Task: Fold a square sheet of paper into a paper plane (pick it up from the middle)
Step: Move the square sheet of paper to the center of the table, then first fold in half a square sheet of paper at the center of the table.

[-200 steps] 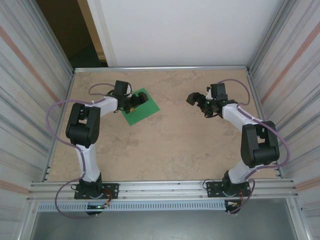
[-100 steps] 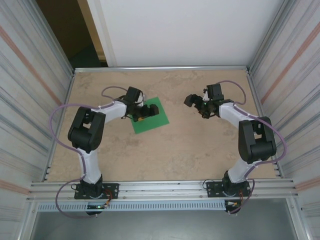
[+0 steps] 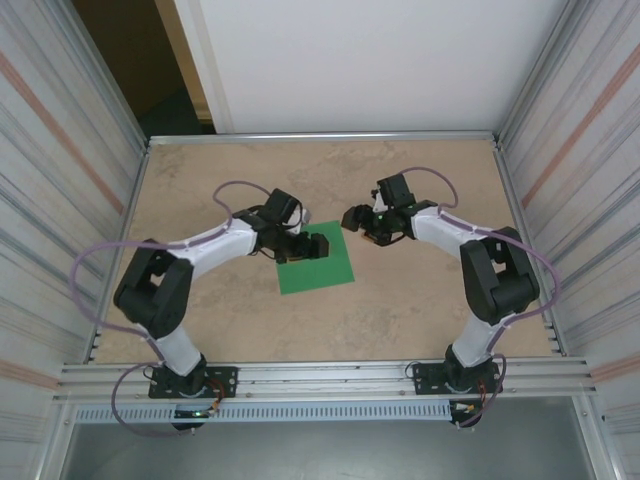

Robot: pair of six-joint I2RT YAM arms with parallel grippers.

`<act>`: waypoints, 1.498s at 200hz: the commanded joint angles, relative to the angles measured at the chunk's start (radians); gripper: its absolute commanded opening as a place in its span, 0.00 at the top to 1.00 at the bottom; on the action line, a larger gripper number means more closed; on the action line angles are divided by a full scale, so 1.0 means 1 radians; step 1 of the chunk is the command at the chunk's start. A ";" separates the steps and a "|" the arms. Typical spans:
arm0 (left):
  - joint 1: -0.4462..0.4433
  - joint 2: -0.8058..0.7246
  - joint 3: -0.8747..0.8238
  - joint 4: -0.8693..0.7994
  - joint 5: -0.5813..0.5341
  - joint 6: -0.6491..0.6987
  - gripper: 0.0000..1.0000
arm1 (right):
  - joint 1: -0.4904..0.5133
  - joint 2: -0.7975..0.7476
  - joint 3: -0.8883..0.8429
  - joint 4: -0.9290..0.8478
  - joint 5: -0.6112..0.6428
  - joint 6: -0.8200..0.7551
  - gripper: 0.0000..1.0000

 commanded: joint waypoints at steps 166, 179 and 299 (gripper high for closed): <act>0.146 0.002 -0.136 0.143 0.051 -0.197 0.16 | 0.092 0.315 0.216 -0.198 0.028 0.098 0.43; 0.146 0.006 -0.134 0.136 0.056 -0.194 0.16 | 0.093 0.300 0.174 -0.209 0.038 0.119 0.44; 0.131 0.052 -0.053 0.064 0.048 -0.149 0.17 | 0.025 0.028 0.065 -0.110 0.005 0.027 0.46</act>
